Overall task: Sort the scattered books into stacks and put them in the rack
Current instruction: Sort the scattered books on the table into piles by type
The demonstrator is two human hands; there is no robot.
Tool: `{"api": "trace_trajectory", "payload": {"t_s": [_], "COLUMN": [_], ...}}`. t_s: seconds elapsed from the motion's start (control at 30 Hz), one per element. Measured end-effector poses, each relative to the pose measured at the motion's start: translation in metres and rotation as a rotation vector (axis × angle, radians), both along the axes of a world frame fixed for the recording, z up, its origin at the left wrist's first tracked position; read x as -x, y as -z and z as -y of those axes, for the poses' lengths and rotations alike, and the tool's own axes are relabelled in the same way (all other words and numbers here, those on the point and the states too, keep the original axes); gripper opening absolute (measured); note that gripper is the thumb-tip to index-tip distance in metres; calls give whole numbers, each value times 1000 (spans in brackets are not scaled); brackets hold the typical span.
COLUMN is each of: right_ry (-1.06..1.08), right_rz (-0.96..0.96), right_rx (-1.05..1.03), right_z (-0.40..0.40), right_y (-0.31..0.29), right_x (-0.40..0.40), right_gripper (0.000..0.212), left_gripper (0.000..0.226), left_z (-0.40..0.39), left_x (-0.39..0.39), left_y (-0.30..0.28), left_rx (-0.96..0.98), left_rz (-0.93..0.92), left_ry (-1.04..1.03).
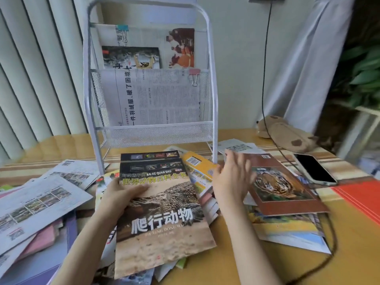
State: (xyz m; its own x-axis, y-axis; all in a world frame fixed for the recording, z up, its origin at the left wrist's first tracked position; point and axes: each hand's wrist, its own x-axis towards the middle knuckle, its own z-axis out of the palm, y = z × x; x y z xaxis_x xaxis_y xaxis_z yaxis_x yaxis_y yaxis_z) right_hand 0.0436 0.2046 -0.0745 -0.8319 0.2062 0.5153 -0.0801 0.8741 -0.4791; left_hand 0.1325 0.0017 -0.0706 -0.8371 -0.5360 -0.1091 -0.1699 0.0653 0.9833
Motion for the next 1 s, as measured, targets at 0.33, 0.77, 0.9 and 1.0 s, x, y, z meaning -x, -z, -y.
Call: {"api": "trace_trajectory", "payload": {"t_s": [0.33,0.77,0.9,1.0], "right_ry": [92,-251,-441,-440], "right_rz": [446,-165,-278,-346], "right_rx": [-268,-603,-674,-598], "right_z": [-53,-18,9,31], "right_y": [-12,-97,-93,-92], "right_x": [-18,-114,-93,-77], "right_gripper": [28,18,18,20], "left_gripper": [43,20,41,16], "left_z": [-12,5,14,16], "left_x": [-14,-13,-14,-18], "left_y": [-13,3,4,-1], "left_rx": [-35,58,-128,-87], "left_rz": [-53,-128,-115,-156], "left_ry": [14,94,187,301]}}
